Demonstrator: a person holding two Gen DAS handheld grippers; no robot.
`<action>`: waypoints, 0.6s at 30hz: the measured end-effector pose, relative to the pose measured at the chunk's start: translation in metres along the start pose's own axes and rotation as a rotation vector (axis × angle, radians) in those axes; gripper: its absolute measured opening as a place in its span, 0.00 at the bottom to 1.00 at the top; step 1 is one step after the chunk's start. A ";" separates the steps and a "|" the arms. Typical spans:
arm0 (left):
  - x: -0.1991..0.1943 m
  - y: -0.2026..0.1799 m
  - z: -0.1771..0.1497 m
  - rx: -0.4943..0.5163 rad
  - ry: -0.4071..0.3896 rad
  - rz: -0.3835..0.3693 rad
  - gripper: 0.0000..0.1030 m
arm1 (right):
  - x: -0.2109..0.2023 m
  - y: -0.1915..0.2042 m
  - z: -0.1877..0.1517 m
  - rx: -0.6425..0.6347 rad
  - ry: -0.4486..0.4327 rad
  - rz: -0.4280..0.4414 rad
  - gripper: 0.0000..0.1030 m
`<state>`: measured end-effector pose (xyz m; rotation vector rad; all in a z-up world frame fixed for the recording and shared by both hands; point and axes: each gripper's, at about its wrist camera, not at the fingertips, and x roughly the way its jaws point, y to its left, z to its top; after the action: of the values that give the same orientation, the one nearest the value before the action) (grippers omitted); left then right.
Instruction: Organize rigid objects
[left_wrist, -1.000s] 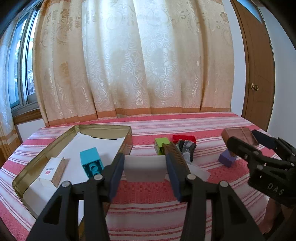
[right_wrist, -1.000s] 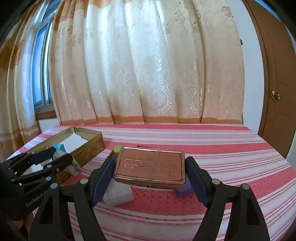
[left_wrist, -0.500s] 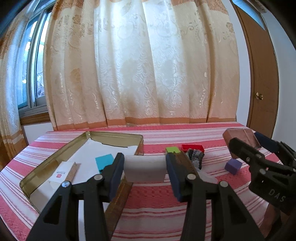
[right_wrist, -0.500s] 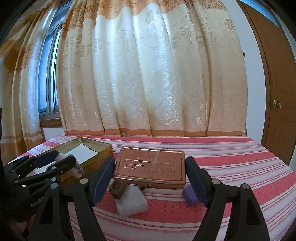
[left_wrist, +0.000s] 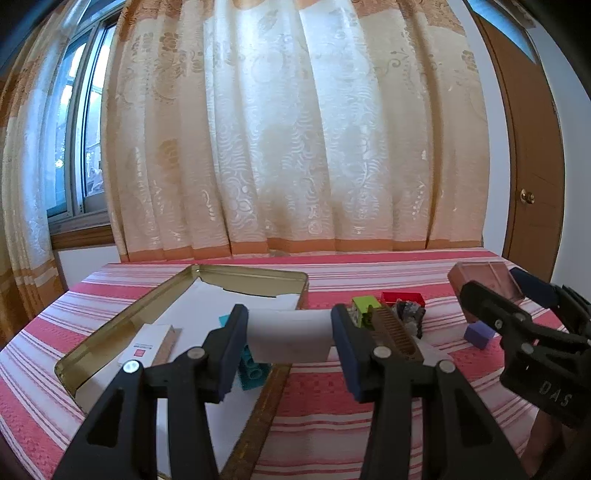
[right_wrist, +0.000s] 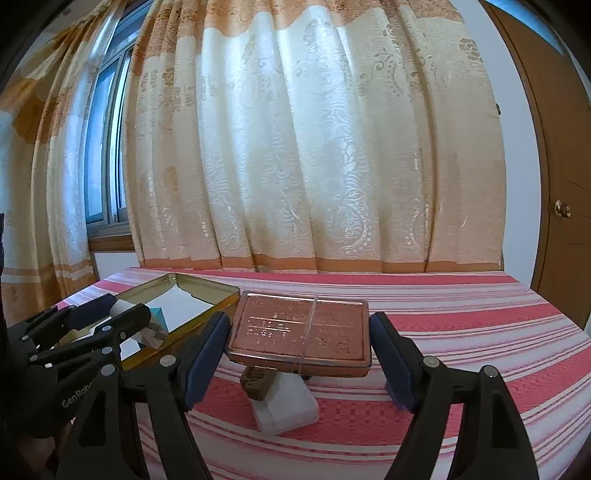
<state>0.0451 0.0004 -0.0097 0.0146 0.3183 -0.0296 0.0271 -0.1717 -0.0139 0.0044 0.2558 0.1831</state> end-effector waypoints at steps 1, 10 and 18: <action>-0.001 0.001 0.000 -0.002 -0.003 0.003 0.45 | 0.000 0.002 0.000 -0.004 -0.002 0.002 0.77; -0.002 0.012 -0.001 -0.011 -0.014 0.027 0.45 | 0.005 0.017 0.001 -0.016 0.000 0.029 0.77; -0.003 0.021 -0.001 -0.020 -0.018 0.039 0.45 | 0.007 0.028 0.001 -0.028 0.000 0.045 0.77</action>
<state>0.0426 0.0215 -0.0092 0.0009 0.3004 0.0125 0.0293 -0.1428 -0.0143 -0.0176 0.2531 0.2315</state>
